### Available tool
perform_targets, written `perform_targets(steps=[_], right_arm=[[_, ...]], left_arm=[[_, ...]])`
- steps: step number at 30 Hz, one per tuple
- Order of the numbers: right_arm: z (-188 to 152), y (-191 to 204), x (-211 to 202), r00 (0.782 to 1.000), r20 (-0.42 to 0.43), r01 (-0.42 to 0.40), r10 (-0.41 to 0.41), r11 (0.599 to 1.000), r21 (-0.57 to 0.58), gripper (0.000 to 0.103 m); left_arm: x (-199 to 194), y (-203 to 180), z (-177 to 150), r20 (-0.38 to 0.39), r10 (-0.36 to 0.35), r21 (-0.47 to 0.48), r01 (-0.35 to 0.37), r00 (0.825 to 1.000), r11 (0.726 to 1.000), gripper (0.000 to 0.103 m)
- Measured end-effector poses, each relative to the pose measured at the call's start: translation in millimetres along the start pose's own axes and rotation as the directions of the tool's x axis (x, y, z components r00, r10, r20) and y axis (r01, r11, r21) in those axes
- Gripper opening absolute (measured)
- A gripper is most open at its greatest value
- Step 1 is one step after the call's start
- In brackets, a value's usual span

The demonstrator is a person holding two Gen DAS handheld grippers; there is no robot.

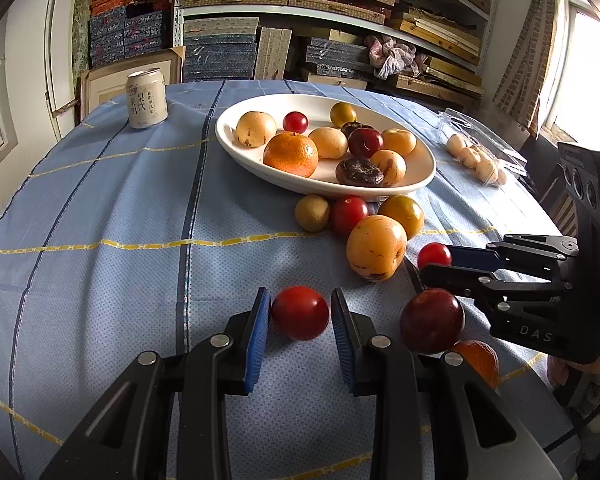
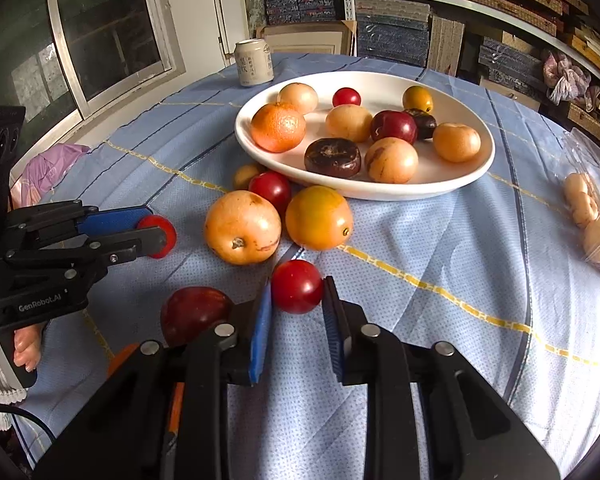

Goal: Organize fruits
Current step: 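Carry both tomatoes over the white plate while the right tool opens to release its tomato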

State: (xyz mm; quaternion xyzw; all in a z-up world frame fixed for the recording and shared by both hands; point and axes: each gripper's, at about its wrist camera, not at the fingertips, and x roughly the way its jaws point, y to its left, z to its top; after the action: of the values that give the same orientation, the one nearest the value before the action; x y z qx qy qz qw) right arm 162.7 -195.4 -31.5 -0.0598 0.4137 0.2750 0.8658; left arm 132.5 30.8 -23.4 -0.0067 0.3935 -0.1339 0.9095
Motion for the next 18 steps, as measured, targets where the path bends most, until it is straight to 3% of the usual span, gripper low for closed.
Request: perform_targets(steps=[18], right_arm=[[-5, -14, -9, 1.000, 0.022, -0.007, 0.006, 0.999, 0.048, 0.025]], left_arm=[[6, -3, -3, -0.047, -0.029, 0.019, 0.030, 0.998, 0.999, 0.030]])
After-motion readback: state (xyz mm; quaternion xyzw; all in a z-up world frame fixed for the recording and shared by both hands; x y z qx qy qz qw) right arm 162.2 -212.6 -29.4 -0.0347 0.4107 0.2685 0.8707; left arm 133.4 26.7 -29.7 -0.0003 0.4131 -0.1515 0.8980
